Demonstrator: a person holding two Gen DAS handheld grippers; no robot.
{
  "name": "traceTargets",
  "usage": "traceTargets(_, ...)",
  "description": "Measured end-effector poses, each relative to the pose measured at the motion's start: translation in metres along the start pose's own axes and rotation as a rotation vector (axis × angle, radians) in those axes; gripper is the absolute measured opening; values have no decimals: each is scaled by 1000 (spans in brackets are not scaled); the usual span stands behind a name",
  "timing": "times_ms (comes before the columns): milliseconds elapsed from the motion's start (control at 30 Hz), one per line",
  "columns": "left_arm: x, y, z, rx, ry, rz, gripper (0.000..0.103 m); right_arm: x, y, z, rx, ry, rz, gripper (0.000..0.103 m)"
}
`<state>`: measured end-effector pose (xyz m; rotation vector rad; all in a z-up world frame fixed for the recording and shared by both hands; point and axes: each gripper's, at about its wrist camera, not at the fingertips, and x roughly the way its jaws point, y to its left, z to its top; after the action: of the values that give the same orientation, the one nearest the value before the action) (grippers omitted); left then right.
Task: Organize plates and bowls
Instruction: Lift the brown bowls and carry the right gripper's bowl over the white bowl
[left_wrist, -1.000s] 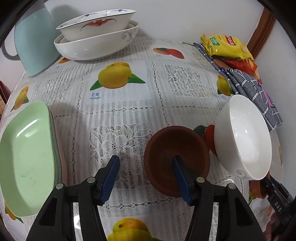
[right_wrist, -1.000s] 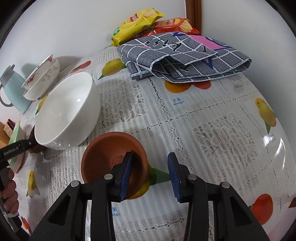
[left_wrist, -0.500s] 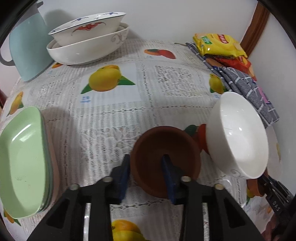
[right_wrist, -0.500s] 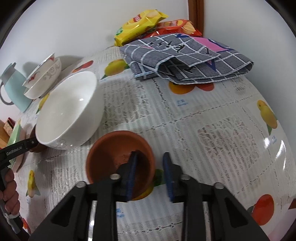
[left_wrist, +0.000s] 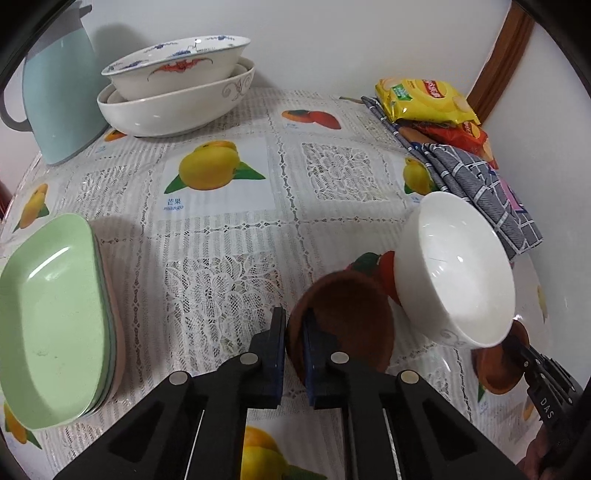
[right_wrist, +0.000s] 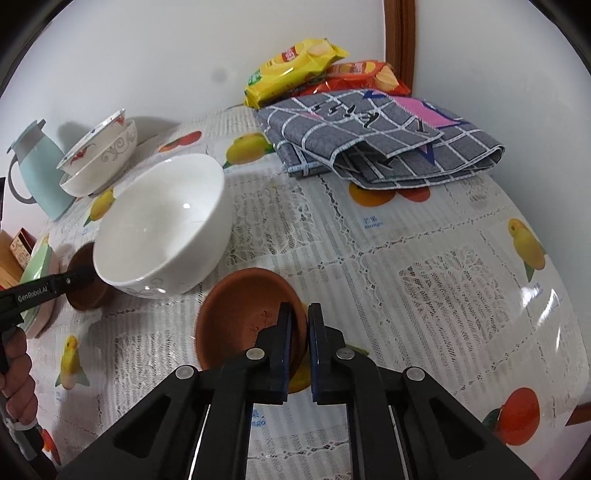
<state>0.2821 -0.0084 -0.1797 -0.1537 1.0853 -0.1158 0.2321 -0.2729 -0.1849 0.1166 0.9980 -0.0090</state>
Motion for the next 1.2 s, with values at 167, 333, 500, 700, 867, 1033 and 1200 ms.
traceTargets(167,-12,2,-4,-5,-3,-3,9,-10,2,-1,12,-12,8,8)
traceTargets(333,-30,3,-9,-1,-24,2,9,-24,6,-2,9,-29,12,8)
traceTargets(500,-55,4,-8,-1,-60,1,9,-46,9,2,10,-59,24,8)
traceTargets(700,-85,4,-8,-1,-104,-4,8,-70,14,9,15,-92,44,8)
traceTargets(867,-106,3,-7,5,-137,-4,9,-90,20,17,12,-125,37,8)
traceTargets(1033,-123,4,-5,7,-156,-5,9,-100,25,24,8,-138,29,8)
traceTargets(1200,-132,8,-4,5,-174,5,9,-105,32,28,1,-150,68,8)
